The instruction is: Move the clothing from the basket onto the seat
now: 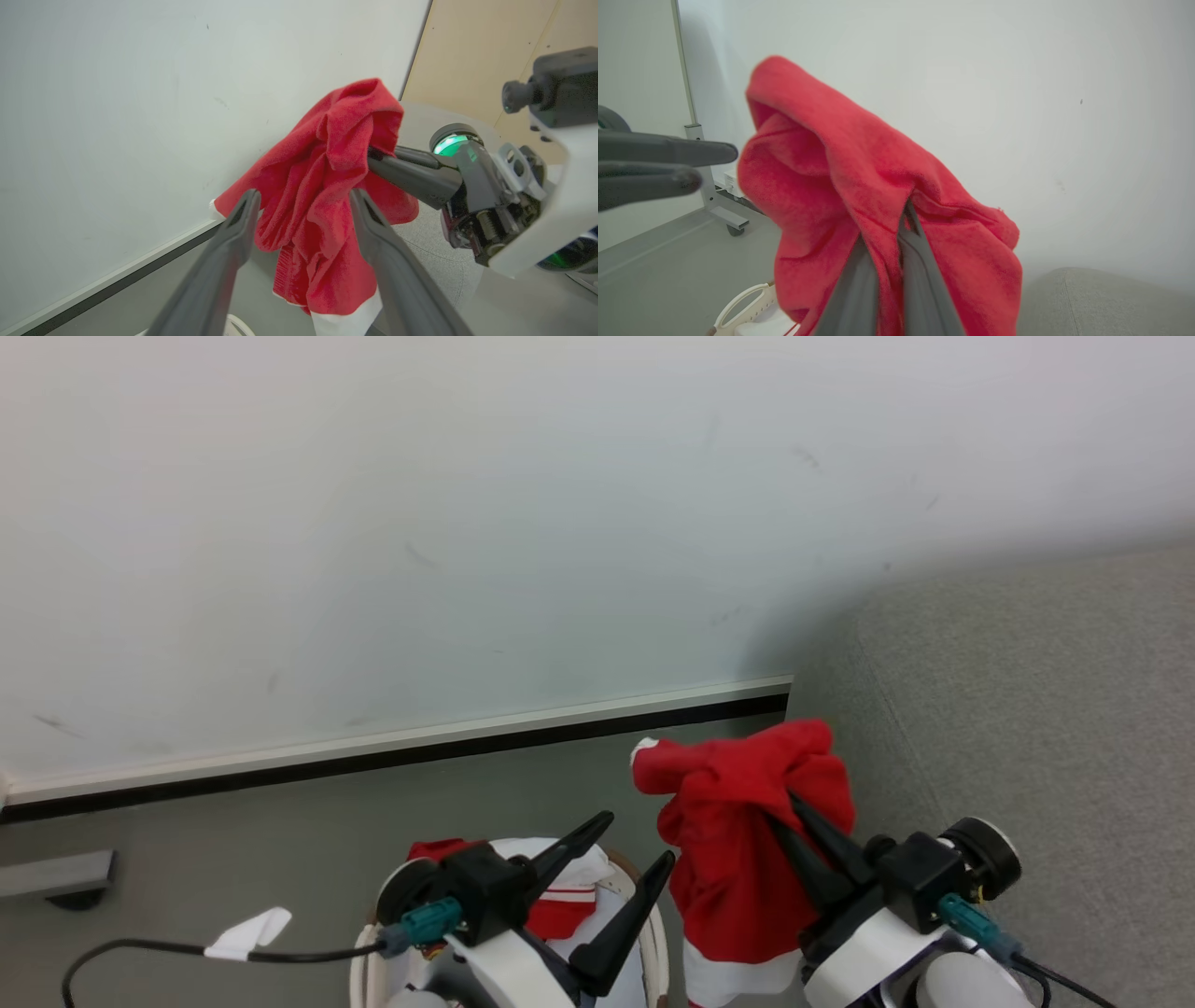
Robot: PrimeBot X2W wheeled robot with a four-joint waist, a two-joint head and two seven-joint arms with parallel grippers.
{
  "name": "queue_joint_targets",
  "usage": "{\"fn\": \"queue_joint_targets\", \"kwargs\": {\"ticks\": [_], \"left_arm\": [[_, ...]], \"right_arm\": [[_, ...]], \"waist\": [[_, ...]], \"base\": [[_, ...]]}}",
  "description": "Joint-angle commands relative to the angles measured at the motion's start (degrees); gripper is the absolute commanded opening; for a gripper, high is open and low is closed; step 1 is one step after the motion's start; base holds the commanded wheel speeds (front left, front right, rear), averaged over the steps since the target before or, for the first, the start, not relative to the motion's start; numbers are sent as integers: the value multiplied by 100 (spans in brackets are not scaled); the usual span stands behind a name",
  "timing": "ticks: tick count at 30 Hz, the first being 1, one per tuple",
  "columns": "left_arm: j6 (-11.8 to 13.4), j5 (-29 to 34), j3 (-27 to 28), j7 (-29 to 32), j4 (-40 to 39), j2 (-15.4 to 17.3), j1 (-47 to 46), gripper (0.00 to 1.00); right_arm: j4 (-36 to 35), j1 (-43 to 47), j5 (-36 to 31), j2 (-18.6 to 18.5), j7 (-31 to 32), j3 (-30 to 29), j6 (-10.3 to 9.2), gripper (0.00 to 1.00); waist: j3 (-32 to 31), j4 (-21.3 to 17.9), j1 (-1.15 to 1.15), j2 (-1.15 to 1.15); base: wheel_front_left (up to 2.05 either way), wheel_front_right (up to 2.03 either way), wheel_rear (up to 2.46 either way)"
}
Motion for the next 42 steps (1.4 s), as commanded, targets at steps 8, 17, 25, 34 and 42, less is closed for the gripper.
{"fn": "queue_joint_targets", "kwargs": {"ticks": [8, 17, 25, 34, 42], "left_arm": [[-25, 140, -83, -259, 342, -204, 77, 100], [-119, 210, -142, -363, 523, -341, -90, 100], [-255, 462, -87, -158, 350, -147, -774, 100], [-489, 843, 207, 148, 59, 92, -2156, 100], [-605, 1109, 436, 49, 113, 35, -3096, 100]], "right_arm": [[-605, 373, -99, -401, -2, -689, -14, 0], [-891, 439, -141, -493, -2, -1095, -14, 0], [-985, -144, -275, -307, -2, -1891, -14, 0], [-645, -1789, -582, -458, 70, -3263, -14, 0], [212, -3747, -953, -1296, 563, -4599, -14, 0]], "waist": [[126, -779, 0, 0], [435, -1391, 0, 0], [1622, -1284, 0, 0], [3478, -804, 0, 0], [4570, -200, 0, 0]], "base": [[0, 0, 0], [0, 0, 0], [0, 0, 0], [0, 0, 0], [0, 0, 0]]}}
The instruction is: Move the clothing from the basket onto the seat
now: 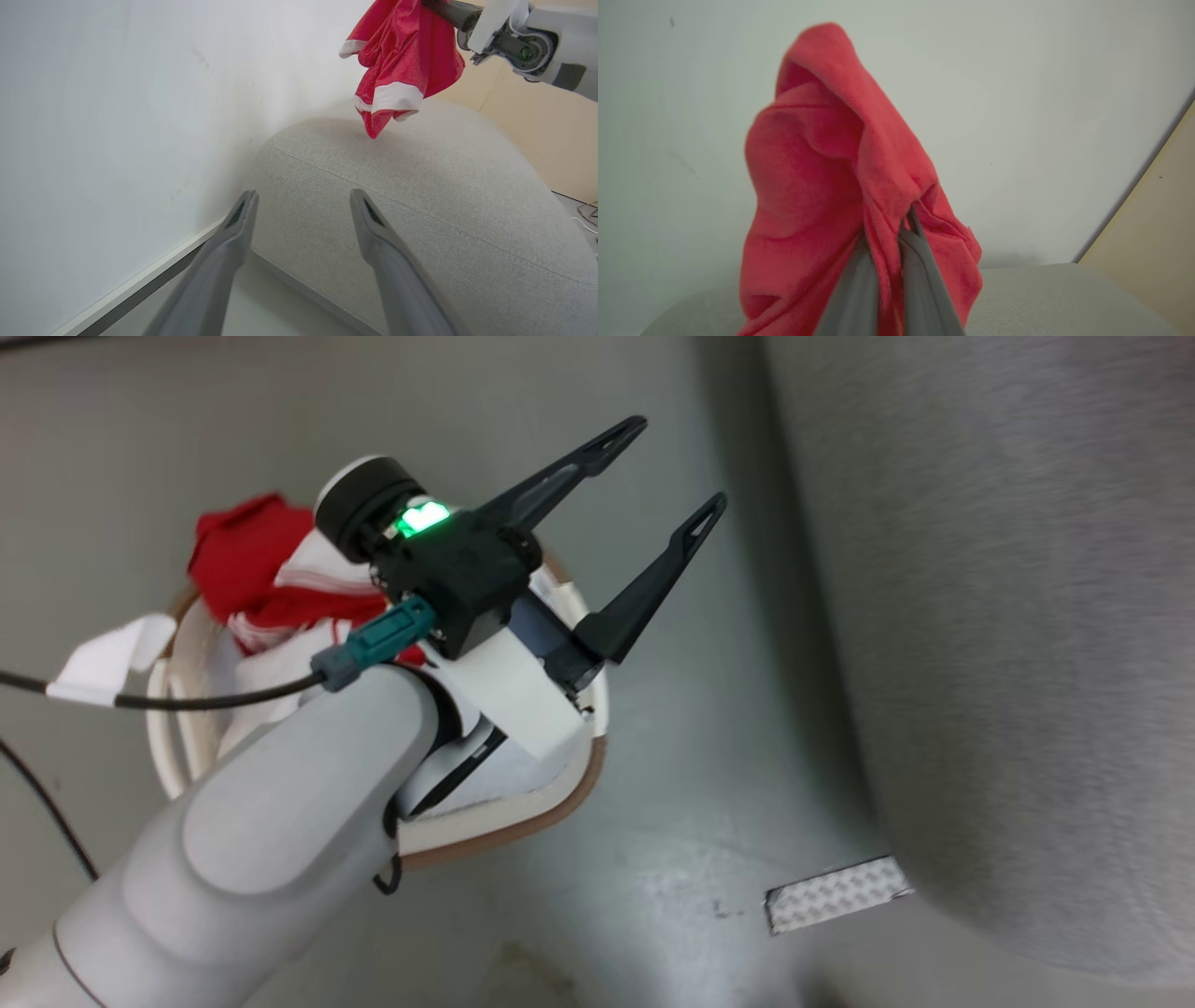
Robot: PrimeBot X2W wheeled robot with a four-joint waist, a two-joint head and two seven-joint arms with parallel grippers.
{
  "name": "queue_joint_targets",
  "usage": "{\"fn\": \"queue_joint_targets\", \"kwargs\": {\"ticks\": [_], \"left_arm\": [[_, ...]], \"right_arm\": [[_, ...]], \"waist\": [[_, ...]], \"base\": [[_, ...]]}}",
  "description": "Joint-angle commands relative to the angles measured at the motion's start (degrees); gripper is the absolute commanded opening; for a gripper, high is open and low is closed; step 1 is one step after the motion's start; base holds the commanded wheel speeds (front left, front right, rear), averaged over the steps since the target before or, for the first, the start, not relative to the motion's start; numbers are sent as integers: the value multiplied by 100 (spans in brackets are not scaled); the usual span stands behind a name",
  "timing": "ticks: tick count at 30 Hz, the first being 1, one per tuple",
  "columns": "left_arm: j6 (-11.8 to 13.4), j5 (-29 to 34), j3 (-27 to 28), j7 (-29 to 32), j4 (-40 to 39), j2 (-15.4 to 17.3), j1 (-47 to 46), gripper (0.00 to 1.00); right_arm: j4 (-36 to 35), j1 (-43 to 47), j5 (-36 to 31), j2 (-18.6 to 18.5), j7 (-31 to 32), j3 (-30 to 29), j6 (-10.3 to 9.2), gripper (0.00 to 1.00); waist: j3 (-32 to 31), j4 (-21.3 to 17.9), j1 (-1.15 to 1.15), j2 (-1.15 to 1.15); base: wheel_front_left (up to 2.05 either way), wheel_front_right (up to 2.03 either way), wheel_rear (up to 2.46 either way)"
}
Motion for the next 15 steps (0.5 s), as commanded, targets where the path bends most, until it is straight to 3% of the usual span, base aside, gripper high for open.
{"fn": "queue_joint_targets", "kwargs": {"ticks": [1, 6, 11, 12, 13, 14, 15], "left_arm": [[-6, 90, 34, -75, 35, -30, -100, 100], [23, 12, 43, -297, 211, -159, 22, 100], [86, -122, 118, -470, 376, -100, 353, 100], [87, -147, 120, -495, 412, -68, 432, 100], [87, -143, 129, -513, 439, -27, 507, 100], [80, -166, 135, -525, 462, 0, 576, 100], [80, -185, 146, -544, 503, 29, 649, 100]], "right_arm": [[121, -260, -111, -125, 10, -232, -14, 0], [874, -620, -1060, -462, 57, -1162, -14, 0], [1561, -370, -1859, -197, -107, -2232, -14, 0], [1649, -317, -2018, -142, -169, -2399, -14, 30], [1708, -277, -2162, -76, -238, -2546, -14, 73], [1775, -237, -2250, -6, -296, -2661, -14, 100], [1813, -204, -2327, 111, -377, -2746, -14, 100]], "waist": [[702, 628, -3, 0], [776, 1015, -3, 0], [618, 1165, -3, 0], [559, 1160, -3, 0], [490, 1144, -3, 0], [412, 1125, -3, 0], [315, 1104, -3, 0]], "base": [[0, 0, 0], [0, 0, 0], [0, 0, 0], [0, 0, 0], [0, 0, 0], [0, 0, 0], [0, 0, 0]]}}
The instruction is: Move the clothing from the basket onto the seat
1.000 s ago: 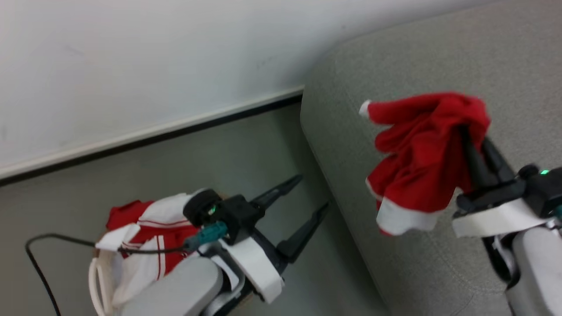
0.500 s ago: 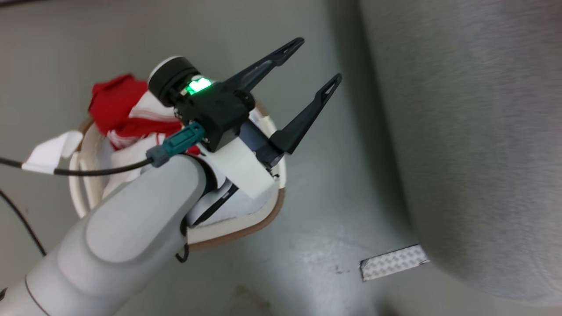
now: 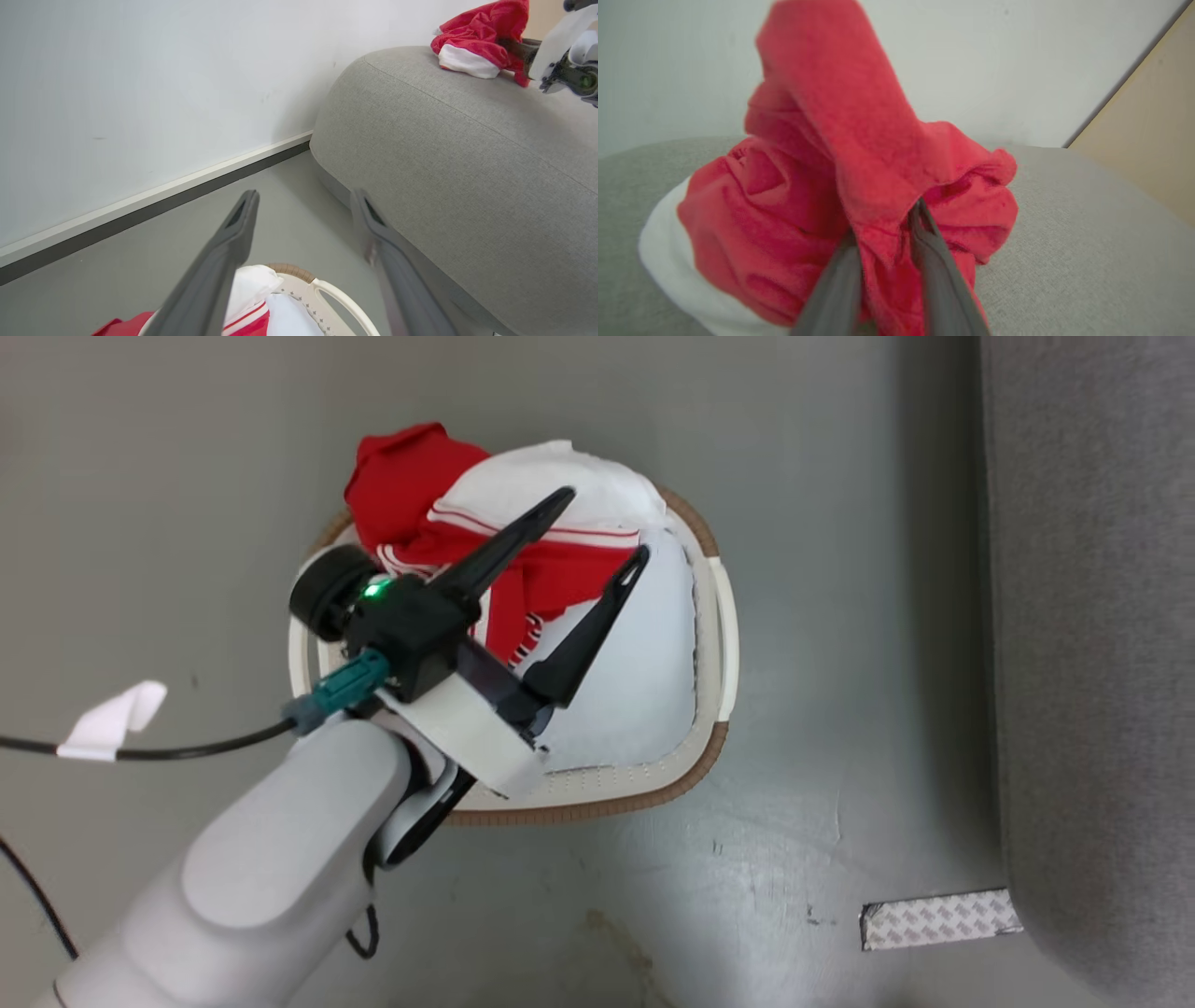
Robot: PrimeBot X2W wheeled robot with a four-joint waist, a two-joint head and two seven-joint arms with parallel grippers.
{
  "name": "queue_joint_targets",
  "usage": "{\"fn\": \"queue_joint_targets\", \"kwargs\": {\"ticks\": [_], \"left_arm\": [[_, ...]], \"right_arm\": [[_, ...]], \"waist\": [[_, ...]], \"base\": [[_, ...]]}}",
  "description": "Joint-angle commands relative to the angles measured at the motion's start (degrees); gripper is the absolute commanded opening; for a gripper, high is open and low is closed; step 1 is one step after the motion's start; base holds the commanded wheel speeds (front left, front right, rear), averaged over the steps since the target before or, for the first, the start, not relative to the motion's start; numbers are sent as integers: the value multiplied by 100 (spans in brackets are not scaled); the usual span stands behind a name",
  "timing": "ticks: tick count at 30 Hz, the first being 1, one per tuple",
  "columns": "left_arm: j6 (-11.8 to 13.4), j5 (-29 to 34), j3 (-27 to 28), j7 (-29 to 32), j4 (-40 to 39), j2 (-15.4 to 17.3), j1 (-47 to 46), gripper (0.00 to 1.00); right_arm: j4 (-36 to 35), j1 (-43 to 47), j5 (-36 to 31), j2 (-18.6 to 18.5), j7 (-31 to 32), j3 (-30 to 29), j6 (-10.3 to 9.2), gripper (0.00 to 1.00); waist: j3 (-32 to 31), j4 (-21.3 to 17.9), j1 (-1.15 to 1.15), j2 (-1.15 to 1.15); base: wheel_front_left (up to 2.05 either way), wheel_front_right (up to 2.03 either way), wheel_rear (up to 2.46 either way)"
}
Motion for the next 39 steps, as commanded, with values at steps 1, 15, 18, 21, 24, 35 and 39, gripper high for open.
{"fn": "queue_joint_targets", "kwargs": {"ticks": [1, 15, 18, 21, 24, 35, 39], "left_arm": [[18, -37, 25, -45, 32, 46, 114, 100], [232, -109, 1061, -126, 430, -87, 1762, 100], [193, -12, 1422, -123, 546, -218, 2256, 100], [162, 131, 1828, -123, 656, -375, 2798, 100], [110, 298, 2226, -124, 731, -517, 3360, 100], [-163, 981, 3629, -124, 768, -1082, 4996, 100], [-296, 1231, 3920, -124, 749, -1300, 5264, 100]], "right_arm": [[16, 64, -69, 78, -106, -82, -14, 100], [-1658, 2533, 764, 1100, -250, 1232, -14, 100], [-2190, 3347, 970, 1250, -248, 1624, -14, 100], [-2590, 4089, 1180, 1403, -243, 2102, -14, 100], [-2843, 4707, 1440, 1509, -244, 2494, -14, 100], [-2969, 6072, 2345, 1615, -243, 4008, -14, 100], [-2926, 6295, 2401, 1613, -243, 4230, -14, 100]], "waist": [[-262, -77, -1, 0], [-2424, -199, -1, 0], [-2942, -105, -1, 0], [-3433, -6, -1, 0], [-3874, 65, -1, 0], [-4693, 171, -1, 0], [-4818, 224, -1, 0]], "base": [[0, 0, 0], [0, 0, 0], [0, 0, 0], [0, 0, 0], [0, 0, 0], [0, 0, 0], [0, 0, 0]]}}
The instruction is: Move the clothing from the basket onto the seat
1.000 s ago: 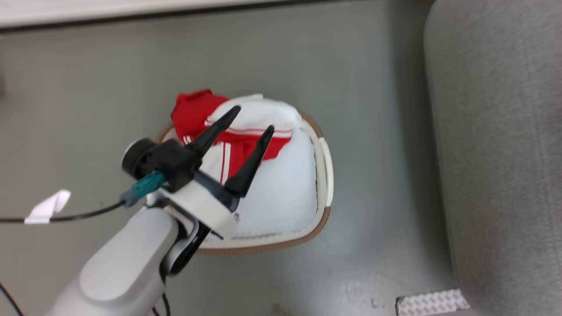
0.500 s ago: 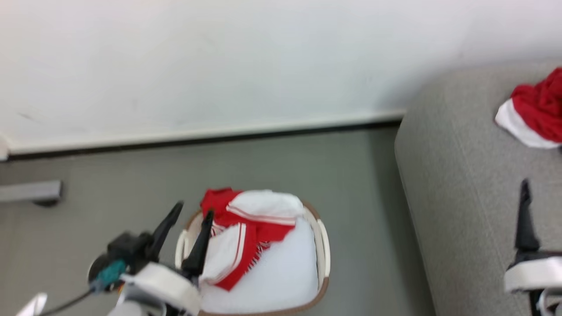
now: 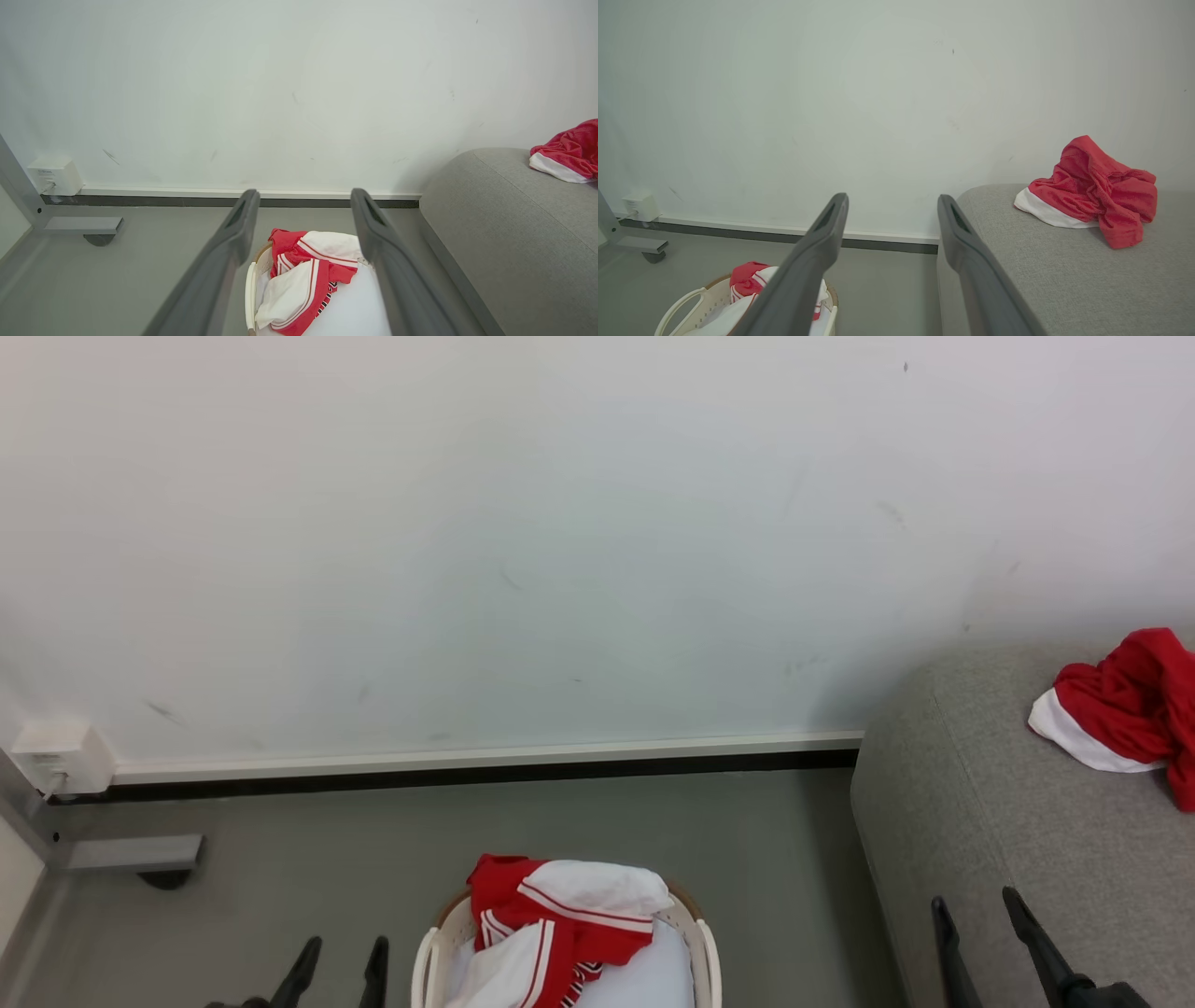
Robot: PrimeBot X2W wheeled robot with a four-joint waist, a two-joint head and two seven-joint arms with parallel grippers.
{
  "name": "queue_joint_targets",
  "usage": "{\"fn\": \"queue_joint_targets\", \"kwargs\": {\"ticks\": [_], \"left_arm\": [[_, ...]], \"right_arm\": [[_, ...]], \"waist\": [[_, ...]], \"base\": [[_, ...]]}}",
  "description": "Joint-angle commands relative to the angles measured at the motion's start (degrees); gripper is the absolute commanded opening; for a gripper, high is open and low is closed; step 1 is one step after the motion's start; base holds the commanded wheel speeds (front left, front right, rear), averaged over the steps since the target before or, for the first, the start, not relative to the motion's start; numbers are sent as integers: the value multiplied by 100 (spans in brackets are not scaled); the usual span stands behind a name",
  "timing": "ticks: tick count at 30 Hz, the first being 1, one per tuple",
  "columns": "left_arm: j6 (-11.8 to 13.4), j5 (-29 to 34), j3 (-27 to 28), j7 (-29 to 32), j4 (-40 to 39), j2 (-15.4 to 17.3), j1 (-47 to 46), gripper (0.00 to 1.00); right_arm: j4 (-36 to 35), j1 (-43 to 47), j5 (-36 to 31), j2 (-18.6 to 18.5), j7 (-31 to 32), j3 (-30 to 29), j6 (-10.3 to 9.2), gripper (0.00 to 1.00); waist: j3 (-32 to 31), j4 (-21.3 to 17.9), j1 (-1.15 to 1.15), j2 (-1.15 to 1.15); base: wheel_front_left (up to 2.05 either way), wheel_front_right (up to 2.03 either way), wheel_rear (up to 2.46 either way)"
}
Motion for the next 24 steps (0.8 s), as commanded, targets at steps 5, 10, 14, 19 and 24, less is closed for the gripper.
{"fn": "queue_joint_targets", "kwargs": {"ticks": [5, 10, 14, 19, 24], "left_arm": [[-159, 301, 318, -3, 17, -242, 223, 100], [-254, 480, 449, -3, 30, -357, 176, 100], [-284, 561, 543, -3, 38, -394, 136, 100], [-306, 607, 579, -3, 44, -424, 119, 100], [-311, 588, 447, -3, 86, -392, -40, 100]], "right_arm": [[115, 193, -48, -19, -1, 50, -14, 100], [199, 163, -44, -19, -1, 37, -14, 100], [243, 128, 4, -18, -1, 108, -14, 100], [225, 88, 33, -19, -1, 159, -14, 100], [103, -80, -50, -20, -1, 131, -14, 100]], "waist": [[-160, 107, 2, 0], [-174, 149, 2, 0], [-145, 131, 2, 0], [-60, 52, 2, 0], [227, -119, 2, 0]], "base": [[0, 0, 0], [0, 0, 0], [0, 0, 0], [0, 0, 0], [0, 0, 0]]}}
